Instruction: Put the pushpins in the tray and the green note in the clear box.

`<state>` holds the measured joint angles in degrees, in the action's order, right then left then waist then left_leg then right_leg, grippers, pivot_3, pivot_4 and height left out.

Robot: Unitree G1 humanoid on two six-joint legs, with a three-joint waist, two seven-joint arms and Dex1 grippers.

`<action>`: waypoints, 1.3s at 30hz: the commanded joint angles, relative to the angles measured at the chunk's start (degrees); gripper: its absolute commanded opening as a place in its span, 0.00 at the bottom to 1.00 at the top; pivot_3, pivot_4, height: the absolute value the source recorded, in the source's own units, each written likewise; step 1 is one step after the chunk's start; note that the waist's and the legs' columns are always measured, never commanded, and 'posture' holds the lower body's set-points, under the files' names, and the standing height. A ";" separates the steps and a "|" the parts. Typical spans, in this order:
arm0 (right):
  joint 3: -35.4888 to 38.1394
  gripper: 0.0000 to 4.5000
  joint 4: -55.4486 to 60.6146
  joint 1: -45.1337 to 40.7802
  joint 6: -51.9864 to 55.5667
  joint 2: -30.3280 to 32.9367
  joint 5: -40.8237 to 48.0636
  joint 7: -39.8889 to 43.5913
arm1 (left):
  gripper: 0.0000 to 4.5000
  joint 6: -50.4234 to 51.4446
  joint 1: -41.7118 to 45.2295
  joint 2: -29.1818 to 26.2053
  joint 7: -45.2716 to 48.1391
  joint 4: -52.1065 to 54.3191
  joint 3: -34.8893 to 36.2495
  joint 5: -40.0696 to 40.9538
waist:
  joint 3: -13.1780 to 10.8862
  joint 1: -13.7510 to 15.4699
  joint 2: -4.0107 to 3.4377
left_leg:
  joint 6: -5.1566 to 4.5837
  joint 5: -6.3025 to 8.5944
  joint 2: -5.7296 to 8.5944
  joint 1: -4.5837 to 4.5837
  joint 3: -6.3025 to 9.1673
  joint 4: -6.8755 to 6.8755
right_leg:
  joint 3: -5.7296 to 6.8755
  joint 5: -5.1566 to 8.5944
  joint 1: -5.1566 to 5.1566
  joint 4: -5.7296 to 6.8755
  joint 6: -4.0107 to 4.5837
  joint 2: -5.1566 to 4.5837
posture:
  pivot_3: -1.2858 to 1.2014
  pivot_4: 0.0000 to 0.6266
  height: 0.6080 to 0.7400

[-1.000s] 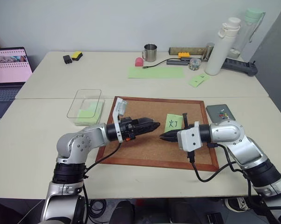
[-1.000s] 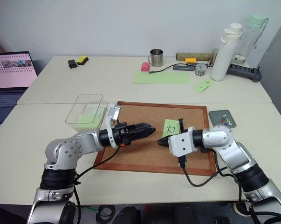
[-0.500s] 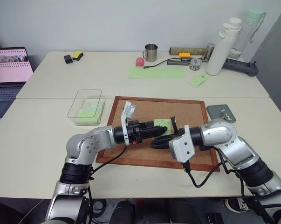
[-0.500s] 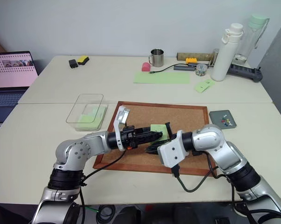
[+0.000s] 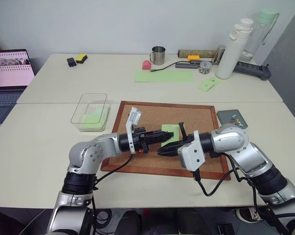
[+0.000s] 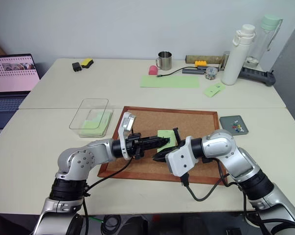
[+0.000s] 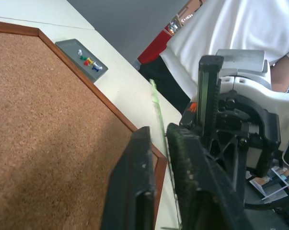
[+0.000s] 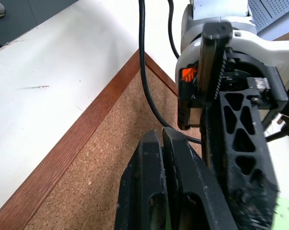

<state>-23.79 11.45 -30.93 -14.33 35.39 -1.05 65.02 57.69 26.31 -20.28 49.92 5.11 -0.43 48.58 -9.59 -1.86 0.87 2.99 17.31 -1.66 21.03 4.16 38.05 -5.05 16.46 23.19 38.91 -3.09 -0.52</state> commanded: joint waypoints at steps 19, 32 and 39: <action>16.37 0.00 12.77 6.10 22.24 0.95 8.02 -11.15 | 0.01 -15.31 2.68 -0.64 -0.29 -0.45 -2.96 -12.00 | 0.00 0.28 0.00 | -0.20 0.11 0.01 0.04 0.05 0.01 | 0.04 0.00 0.00 0.00 0.00 -0.01 | 0.52 0.24 1.00; 39.69 0.00 -12.68 3.85 47.08 -4.79 15.29 -33.97 | 0.01 -43.22 9.72 0.29 2.46 0.96 -18.46 -34.21 | 0.00 0.20 -0.01 | -0.20 0.11 0.10 -0.01 -0.25 -0.08 | -0.16 0.00 0.00 -0.02 0.00 -0.07 | 0.52 0.24 1.00; 39.64 0.00 -30.51 -2.73 43.80 -3.95 15.42 -33.13 | 0.01 -48.21 8.36 1.15 3.08 -1.06 -20.59 -37.89 | -0.01 -0.72 -0.04 | -0.24 0.13 0.02 -0.09 -0.42 -0.12 | -0.40 0.00 0.05 -0.02 0.00 0.07 | 0.52 0.24 1.00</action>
<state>14.55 -16.35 -31.65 31.49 30.56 13.54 31.40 10.91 34.72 -19.74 53.03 2.72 -21.34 11.05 -9.61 -2.57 0.83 2.74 17.44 -1.66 20.96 3.74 37.94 -5.45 16.46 23.24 38.86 -3.10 -0.45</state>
